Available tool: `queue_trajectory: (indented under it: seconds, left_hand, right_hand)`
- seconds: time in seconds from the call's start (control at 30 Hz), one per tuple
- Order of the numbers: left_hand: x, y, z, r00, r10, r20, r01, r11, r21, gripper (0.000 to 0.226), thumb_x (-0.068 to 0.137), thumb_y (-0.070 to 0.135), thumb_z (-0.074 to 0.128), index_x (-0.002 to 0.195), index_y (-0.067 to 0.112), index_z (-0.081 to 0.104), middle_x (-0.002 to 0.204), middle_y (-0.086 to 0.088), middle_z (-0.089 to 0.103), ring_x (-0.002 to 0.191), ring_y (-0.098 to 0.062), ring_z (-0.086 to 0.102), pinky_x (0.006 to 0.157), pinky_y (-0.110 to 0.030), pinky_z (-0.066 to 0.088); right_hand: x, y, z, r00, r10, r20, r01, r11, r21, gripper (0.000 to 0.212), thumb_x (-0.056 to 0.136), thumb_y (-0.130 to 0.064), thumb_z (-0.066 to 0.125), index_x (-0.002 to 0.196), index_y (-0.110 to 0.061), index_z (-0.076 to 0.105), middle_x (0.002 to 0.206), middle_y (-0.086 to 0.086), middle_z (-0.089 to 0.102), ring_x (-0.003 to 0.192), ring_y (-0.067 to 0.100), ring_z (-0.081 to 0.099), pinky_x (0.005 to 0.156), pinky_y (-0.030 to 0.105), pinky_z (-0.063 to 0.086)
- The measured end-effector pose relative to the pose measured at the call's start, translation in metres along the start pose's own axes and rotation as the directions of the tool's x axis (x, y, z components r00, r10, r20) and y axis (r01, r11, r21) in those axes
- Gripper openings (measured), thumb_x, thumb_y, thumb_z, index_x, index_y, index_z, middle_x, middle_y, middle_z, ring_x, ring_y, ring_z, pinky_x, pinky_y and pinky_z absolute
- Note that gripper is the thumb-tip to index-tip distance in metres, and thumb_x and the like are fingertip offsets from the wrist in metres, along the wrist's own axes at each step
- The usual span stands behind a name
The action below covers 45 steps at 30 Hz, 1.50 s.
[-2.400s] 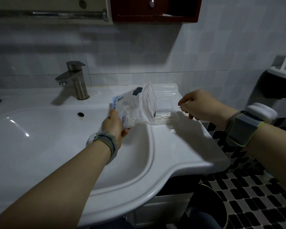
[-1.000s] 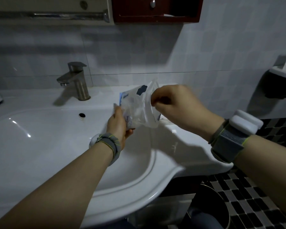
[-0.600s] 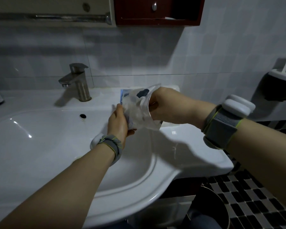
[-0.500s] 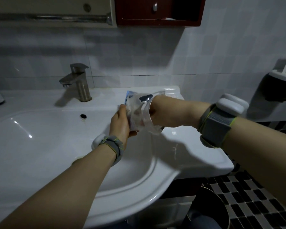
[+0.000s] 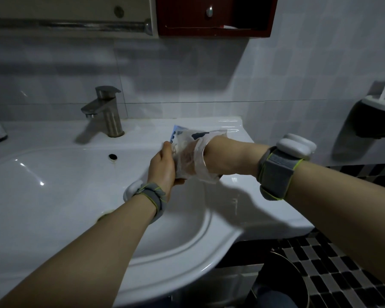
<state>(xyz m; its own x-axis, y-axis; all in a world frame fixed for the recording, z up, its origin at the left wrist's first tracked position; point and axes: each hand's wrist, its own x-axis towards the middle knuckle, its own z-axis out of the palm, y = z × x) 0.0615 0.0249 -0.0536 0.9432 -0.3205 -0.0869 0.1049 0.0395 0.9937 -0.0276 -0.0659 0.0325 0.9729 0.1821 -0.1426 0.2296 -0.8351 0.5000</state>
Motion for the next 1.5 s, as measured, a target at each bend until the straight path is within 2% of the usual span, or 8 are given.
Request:
queue_trajectory:
  seconds: [0.13,0.47,0.6,0.77,0.97,1.17,1.3,1.5]
  left_hand:
    - [0.0,-0.002,0.001,1.0,0.015,0.01,-0.015,1.0,0.005,0.045,0.102,0.047,0.032,0.118,0.018,0.063,0.105,-0.009,0.071,0.07,-0.021,0.067,0.042,-0.019,0.047]
    - [0.008,-0.009,-0.002,0.999,0.038,-0.026,-0.036,0.998,0.06,0.042,0.1,0.049,0.036,0.102,0.019,0.066,0.095,-0.008,0.071,0.069,-0.022,0.066,0.046,-0.022,0.049]
    - [0.01,-0.01,-0.001,0.999,0.039,-0.028,-0.037,0.998,0.05,0.045,0.099,0.05,0.036,0.101,0.016,0.066,0.091,-0.009,0.071,0.068,-0.024,0.066,0.046,-0.023,0.048]
    - [0.011,-0.011,-0.002,0.998,0.043,-0.037,-0.041,0.997,0.06,0.042,0.098,0.051,0.037,0.097,0.021,0.067,0.089,-0.007,0.07,0.069,-0.023,0.064,0.045,-0.023,0.047]
    - [0.011,-0.011,0.0,0.997,0.071,-0.042,-0.068,0.994,0.08,0.042,0.099,0.049,0.038,0.098,0.019,0.067,0.088,-0.007,0.07,0.065,-0.021,0.064,0.043,-0.022,0.046]
    - [0.012,-0.012,-0.003,0.996,0.075,-0.049,-0.07,0.992,0.107,0.045,0.1,0.05,0.039,0.093,0.015,0.066,0.081,-0.006,0.067,0.063,-0.02,0.062,0.042,-0.021,0.044]
    - [0.015,-0.015,-0.002,0.995,0.083,-0.05,-0.077,0.991,0.112,0.048,0.098,0.053,0.04,0.097,0.013,0.067,0.087,-0.009,0.069,0.065,-0.022,0.063,0.042,-0.021,0.045]
    - [0.02,-0.014,-0.01,0.992,0.017,-0.128,-0.015,1.0,0.017,0.048,0.098,0.058,0.038,0.097,0.019,0.067,0.092,-0.006,0.07,0.069,-0.021,0.065,0.043,-0.021,0.047]
  right_hand:
    - [0.004,-0.001,-0.003,0.99,-0.006,0.143,0.058,0.931,-0.361,0.016,0.096,-0.009,0.042,0.089,-0.013,0.056,0.103,-0.001,0.054,0.091,0.02,0.048,0.057,0.02,0.037]
    - [0.004,-0.015,-0.016,0.906,0.226,0.358,-0.174,0.97,-0.171,0.018,0.093,-0.007,0.048,0.078,-0.012,0.055,0.078,0.001,0.048,0.068,0.02,0.048,0.067,0.03,0.044]
    - [0.001,-0.017,-0.012,0.948,0.214,0.235,-0.148,0.952,-0.269,0.032,0.098,-0.008,0.037,0.121,-0.009,0.059,0.106,0.006,0.053,0.108,0.028,0.054,0.072,0.035,0.041]
    - [0.001,-0.013,-0.006,0.953,0.164,0.253,-0.09,0.955,-0.282,0.033,0.093,0.004,0.043,0.065,-0.013,0.043,0.085,0.0,0.049,0.079,0.025,0.043,0.071,0.03,0.041]
    - [0.008,-0.013,-0.002,0.925,0.234,0.298,-0.169,0.958,-0.23,0.032,0.09,-0.007,0.045,0.118,-0.016,0.058,0.12,0.008,0.06,0.09,0.025,0.048,0.072,0.032,0.045]
    - [0.01,-0.012,0.003,0.93,0.208,0.303,-0.124,0.954,-0.273,0.017,0.086,-0.007,0.047,0.087,-0.023,0.055,0.116,0.0,0.059,0.094,0.023,0.043,0.08,0.029,0.043]
    - [-0.002,-0.004,0.024,0.958,0.237,-0.161,-0.206,0.961,0.186,0.015,0.076,-0.002,0.06,0.066,-0.014,0.06,0.081,-0.006,0.062,0.073,0.017,0.049,0.063,0.01,0.038]
    - [-0.017,0.006,0.048,0.797,0.597,-0.088,0.01,0.131,0.991,0.043,0.08,0.002,0.047,0.103,-0.025,0.071,0.076,-0.007,0.07,0.053,0.019,0.06,0.057,0.032,0.057]
